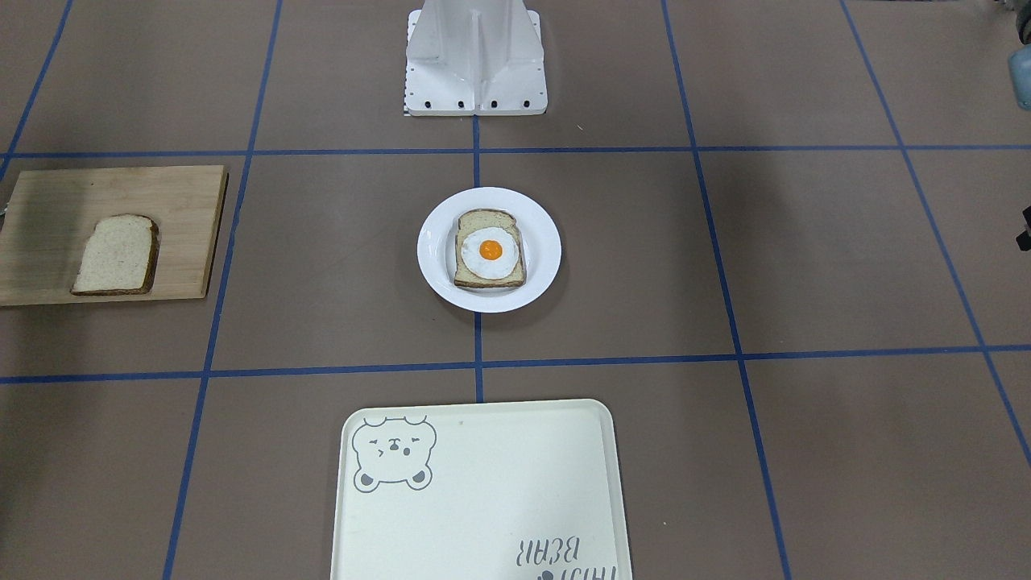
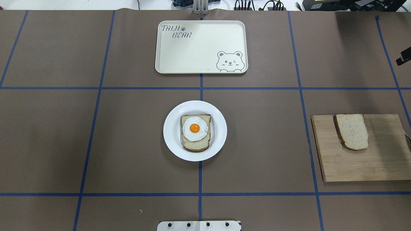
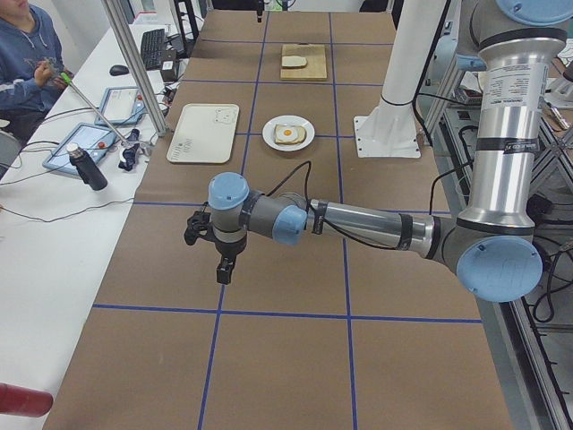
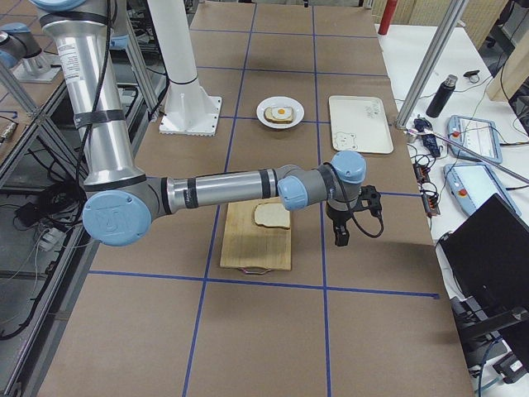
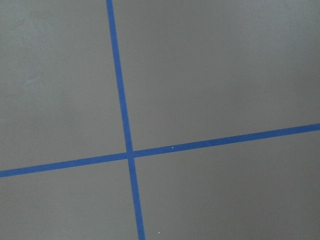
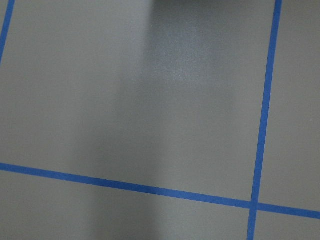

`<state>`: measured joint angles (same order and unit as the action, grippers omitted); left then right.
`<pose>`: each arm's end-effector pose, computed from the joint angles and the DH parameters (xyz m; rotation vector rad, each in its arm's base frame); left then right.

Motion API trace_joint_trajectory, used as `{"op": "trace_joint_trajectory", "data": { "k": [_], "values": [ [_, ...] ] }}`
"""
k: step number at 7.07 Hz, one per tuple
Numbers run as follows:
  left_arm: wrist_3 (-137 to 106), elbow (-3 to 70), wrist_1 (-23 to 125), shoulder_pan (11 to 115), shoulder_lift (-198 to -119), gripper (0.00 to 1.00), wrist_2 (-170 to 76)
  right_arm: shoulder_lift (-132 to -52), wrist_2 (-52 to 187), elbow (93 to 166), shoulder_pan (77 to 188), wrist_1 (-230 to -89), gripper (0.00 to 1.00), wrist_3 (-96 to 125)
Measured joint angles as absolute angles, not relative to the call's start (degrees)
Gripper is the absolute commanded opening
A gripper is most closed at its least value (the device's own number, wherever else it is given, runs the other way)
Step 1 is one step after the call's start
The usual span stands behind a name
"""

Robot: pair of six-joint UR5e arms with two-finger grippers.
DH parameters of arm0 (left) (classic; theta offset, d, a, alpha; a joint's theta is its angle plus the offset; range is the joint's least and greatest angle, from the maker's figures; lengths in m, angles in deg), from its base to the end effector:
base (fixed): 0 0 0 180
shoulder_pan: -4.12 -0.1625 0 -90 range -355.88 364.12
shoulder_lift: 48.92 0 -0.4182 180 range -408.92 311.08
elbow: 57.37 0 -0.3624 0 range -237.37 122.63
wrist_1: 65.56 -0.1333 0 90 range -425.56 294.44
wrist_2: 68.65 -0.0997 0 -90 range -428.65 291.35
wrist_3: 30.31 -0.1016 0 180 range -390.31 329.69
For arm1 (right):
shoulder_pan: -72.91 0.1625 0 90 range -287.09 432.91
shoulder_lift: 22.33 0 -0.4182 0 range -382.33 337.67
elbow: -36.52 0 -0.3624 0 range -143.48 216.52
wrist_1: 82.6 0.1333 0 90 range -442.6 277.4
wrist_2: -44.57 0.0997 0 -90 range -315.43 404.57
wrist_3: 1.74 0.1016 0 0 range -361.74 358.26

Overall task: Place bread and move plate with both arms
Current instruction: 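Move the right gripper down over the bread slice on the wooden board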

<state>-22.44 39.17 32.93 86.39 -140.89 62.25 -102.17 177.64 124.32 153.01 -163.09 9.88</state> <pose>-0.0002 -0.4951 0.5711 0.1852 0.7405 0.1036 -0.0316 -0.5529 0.5648 0.1460 -0.7867 -0.0862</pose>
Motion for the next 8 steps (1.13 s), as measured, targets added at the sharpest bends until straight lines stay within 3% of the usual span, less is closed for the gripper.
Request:
{"op": "trace_joint_trajectory", "data": {
  "k": [8],
  "values": [
    [-21.7, 44.0, 32.5, 86.4, -137.6, 0.98, 67.8, -105.0, 179.9, 128.2, 151.4, -162.1, 1.00, 10.6]
  ]
}}
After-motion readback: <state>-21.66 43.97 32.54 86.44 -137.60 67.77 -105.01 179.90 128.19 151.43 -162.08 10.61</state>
